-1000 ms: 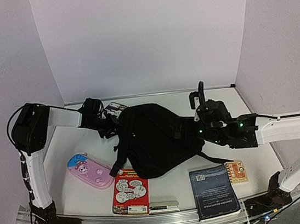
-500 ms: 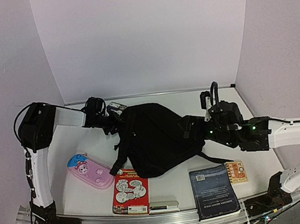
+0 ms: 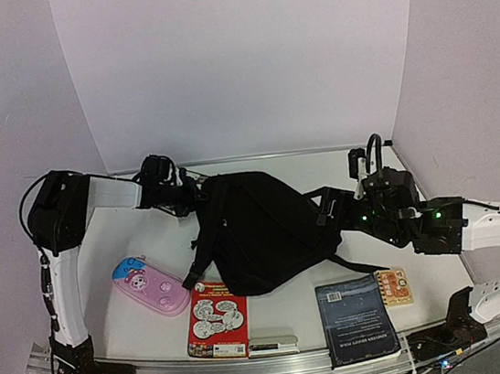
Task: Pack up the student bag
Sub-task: Adjust the student bag at the center of the board.
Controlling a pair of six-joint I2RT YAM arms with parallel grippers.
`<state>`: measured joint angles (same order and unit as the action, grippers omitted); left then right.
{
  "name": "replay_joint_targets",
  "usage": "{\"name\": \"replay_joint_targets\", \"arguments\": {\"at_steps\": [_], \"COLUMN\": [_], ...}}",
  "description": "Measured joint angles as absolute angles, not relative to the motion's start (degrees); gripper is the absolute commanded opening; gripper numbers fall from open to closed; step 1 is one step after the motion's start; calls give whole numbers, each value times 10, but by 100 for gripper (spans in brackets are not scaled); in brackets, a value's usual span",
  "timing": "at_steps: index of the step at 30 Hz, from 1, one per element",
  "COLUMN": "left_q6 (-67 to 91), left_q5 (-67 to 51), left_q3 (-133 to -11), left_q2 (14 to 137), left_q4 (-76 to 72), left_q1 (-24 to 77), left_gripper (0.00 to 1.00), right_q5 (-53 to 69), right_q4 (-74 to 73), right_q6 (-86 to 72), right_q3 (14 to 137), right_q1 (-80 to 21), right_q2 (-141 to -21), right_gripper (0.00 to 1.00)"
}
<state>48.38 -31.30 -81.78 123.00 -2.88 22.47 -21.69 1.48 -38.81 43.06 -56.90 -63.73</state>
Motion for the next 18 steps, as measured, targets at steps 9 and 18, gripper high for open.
{"name": "replay_joint_targets", "arguments": {"at_steps": [9,18], "left_q6": [379,227], "left_q5": [-292,-253], "left_q3": [-910,-1020], "left_q2": [1090,1021], "left_q4": [53,126], "left_q1": [235,328], "left_gripper": [0,0], "right_q5": [-237,-268], "right_q4": [0,-1], "right_q6": [-388,-405], "right_q3": [436,440], "right_q1": [-569,-569], "right_q2": [-641,-642], "right_gripper": [98,98]}}
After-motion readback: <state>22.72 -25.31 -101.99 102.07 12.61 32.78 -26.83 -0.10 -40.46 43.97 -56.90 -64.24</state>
